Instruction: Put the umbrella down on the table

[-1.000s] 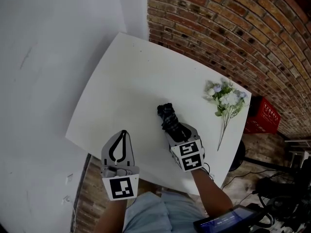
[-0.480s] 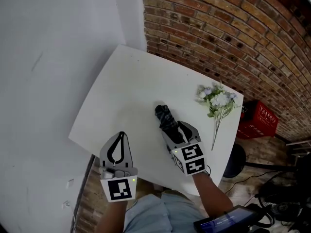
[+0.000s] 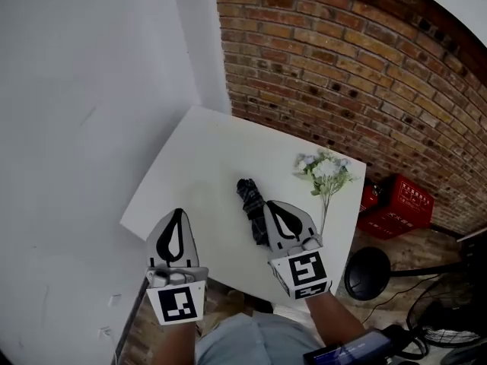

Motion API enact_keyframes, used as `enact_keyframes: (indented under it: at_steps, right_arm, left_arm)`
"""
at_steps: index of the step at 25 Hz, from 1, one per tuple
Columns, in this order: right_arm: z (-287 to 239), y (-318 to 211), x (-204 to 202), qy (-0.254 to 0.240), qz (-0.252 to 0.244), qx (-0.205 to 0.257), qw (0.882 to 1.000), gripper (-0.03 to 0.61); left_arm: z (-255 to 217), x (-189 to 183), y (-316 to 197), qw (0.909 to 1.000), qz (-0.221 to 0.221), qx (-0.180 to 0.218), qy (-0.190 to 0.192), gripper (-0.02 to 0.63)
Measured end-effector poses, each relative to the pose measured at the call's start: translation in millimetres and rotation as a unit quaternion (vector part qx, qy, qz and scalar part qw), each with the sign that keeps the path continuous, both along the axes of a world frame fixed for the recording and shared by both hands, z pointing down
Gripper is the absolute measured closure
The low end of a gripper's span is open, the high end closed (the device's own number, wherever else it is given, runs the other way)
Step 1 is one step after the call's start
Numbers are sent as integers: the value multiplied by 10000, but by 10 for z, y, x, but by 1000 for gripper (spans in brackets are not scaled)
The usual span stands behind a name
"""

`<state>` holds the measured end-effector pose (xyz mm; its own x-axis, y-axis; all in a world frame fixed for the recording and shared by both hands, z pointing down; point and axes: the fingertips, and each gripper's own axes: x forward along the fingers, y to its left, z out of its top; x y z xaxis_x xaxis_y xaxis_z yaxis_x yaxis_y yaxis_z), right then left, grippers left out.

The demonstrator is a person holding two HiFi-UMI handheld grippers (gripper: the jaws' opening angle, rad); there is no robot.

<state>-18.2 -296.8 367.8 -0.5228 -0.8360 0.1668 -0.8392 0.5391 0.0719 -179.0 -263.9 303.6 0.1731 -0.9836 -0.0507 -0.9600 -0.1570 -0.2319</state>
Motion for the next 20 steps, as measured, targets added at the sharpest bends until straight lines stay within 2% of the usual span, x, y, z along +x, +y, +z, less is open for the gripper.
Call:
enact_keyframes:
  at_steps: [4,10,20]
  right_arm:
    - [-289,193,156,-118,51,337,9994,573]
    - [-511,351,289,-205,64,583,9981,575]
    - [-611,442,244,-314,-31,684,9972,574]
  left_arm:
    - [-172,94,274,9997,-82,202,-74,606]
    - [-321,179,465,9992,-150,369,-93,606]
    - [-352,185,588,9989,-165,416,-160,604]
